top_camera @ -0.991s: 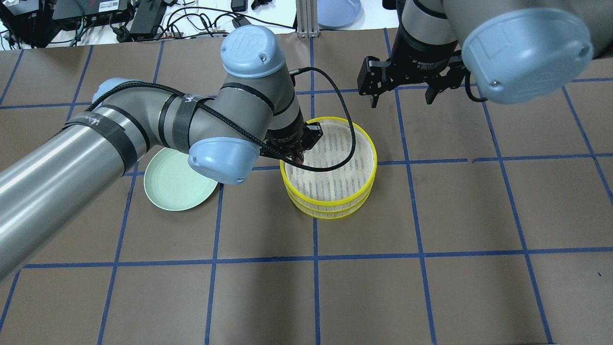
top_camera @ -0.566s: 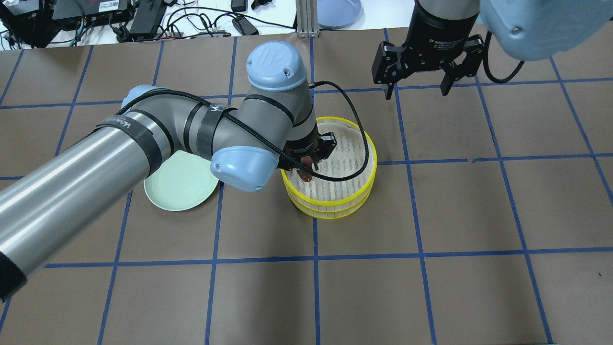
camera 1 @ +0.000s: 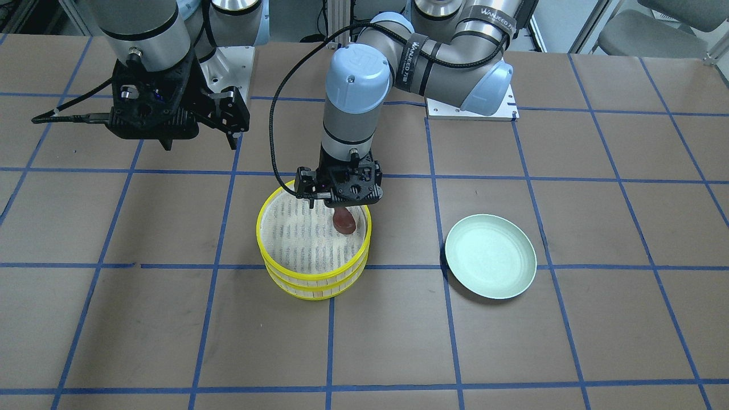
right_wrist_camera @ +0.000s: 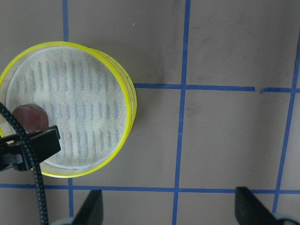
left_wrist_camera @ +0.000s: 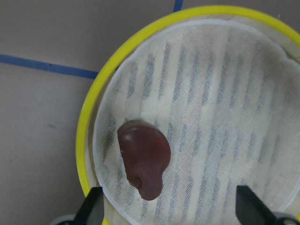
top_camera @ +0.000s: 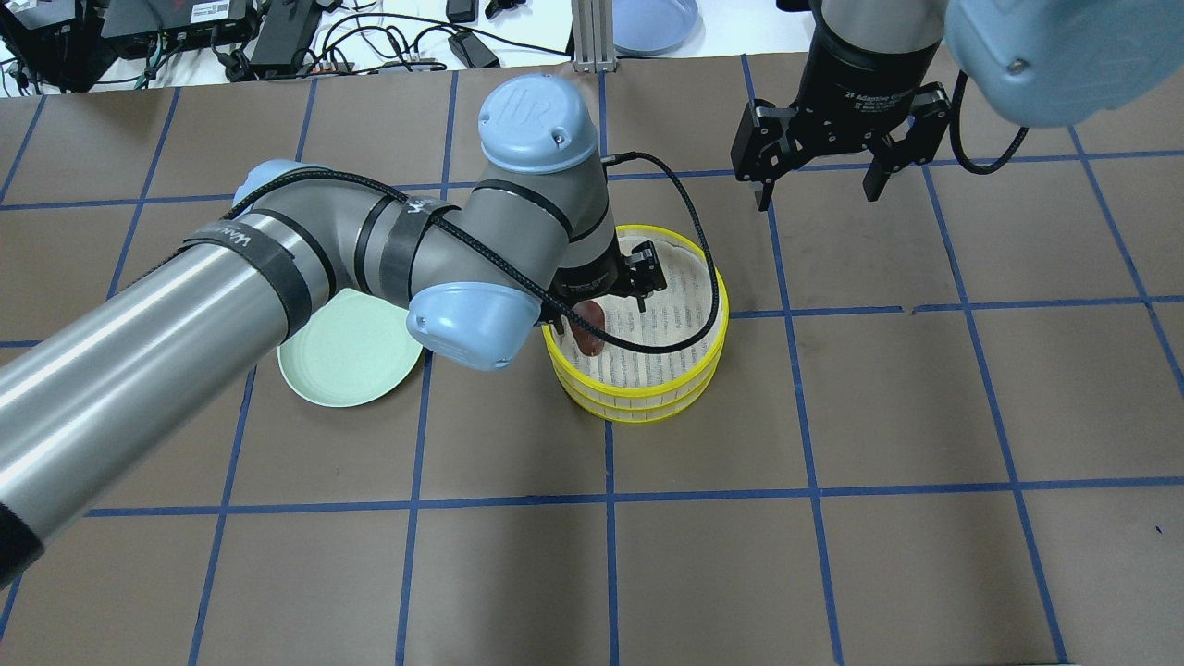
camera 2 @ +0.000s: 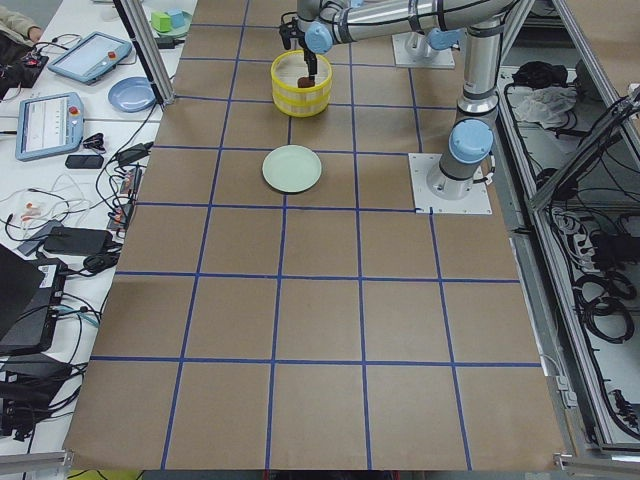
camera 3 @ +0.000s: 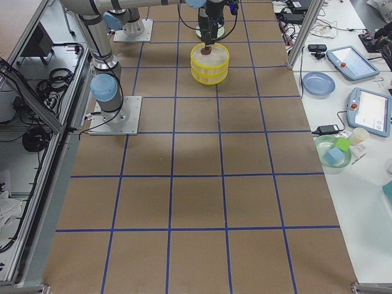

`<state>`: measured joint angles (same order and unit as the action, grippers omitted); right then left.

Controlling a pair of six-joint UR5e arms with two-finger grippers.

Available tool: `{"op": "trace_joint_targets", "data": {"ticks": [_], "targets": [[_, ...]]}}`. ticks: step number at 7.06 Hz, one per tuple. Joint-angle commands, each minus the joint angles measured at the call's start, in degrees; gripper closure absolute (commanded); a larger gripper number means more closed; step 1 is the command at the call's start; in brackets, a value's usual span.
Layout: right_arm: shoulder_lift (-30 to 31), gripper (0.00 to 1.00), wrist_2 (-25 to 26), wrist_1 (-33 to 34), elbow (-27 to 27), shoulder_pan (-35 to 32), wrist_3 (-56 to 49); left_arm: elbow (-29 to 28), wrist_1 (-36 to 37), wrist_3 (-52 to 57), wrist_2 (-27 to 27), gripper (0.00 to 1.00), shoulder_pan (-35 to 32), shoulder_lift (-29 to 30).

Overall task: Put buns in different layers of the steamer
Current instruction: 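Carry the brown bun into the top tier with the left gripper while the right rises, then open the left gripper and withdraw it from the steamer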

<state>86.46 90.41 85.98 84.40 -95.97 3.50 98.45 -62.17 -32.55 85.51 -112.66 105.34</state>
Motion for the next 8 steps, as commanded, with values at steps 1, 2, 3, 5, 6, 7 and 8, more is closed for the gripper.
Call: {"op": "trace_joint_targets", "data": {"ticks": [1, 2, 3, 5, 6, 7, 8], "targets": [[1.08, 0.0, -0.32, 0.77, 1.64, 0.08, -0.33, -0.19, -3.11, 9.31, 0.63, 0.0, 5.13, -2.67], [1.17, 0.0, -0.32, 0.86, 1.64, 0.08, -0.33, -0.19, -6.18, 16.83, 0.63, 0.0, 10.04, -4.07], [1.17, 0.0, -0.23, 0.77, 1.64, 0.08, -0.33, -0.27, -9.43, 23.7, 1.41, 0.0, 14.36, -5.91], [1.25, 0.0, -0.06, 0.77, 1.64, 0.0, -0.07, -0.8, -9.46, 30.15, 5.72, 0.0, 19.3, -10.48], [1.25, 0.0, -0.14, 0.77, 1.64, 0.0, -0.07, -4.11, -12.51, 31.14, 5.72, 0.0, 21.67, -12.68], [1.25, 0.0, 0.03, 0.68, 1.64, 0.0, 0.1, -9.28, -21.41, 31.84, 5.38, 0.0, 23.96, -13.57], [1.25, 0.0, -0.05, 0.68, 1.64, 0.0, 0.11, -11.5, -23.15, 31.76, 5.11, 0.0, 24.42, -13.75]]}}
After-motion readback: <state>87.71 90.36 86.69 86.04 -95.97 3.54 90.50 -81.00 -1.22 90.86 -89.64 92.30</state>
